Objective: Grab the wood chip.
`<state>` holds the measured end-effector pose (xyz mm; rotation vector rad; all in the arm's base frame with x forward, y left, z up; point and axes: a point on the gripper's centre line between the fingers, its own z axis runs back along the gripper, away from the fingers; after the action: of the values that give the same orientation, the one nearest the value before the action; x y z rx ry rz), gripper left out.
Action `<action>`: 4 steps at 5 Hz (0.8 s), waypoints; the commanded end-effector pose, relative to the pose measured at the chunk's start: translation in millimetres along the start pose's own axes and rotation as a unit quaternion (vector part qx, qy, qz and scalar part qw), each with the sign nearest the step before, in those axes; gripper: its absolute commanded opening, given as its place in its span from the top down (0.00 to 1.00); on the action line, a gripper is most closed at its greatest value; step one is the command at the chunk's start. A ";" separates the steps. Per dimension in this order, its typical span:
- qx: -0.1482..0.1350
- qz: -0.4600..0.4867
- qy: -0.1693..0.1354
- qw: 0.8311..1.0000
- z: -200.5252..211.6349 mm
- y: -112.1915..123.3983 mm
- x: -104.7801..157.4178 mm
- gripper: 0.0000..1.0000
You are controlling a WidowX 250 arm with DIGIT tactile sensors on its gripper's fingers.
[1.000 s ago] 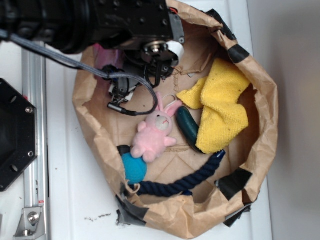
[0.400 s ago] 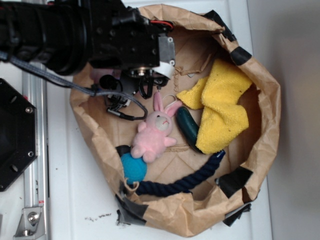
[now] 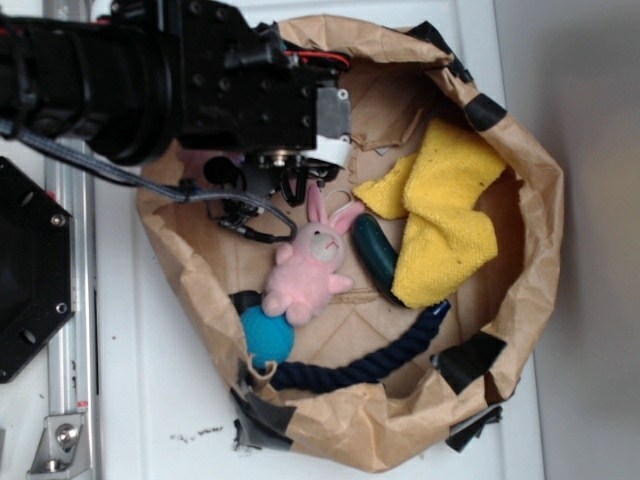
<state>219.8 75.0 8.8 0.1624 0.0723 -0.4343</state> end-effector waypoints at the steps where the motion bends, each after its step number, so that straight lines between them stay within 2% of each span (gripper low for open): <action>1: -0.025 0.010 -0.028 0.999 -8.2 -2.4 0.6 1.00; 3: -0.018 0.012 -0.031 0.999 -10.4 -2.7 2.7 1.00; 4: -0.002 0.021 -0.026 0.999 -2.4 -2.3 3.2 1.00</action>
<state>221.0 74.5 10.3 0.1438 0.0306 -0.4072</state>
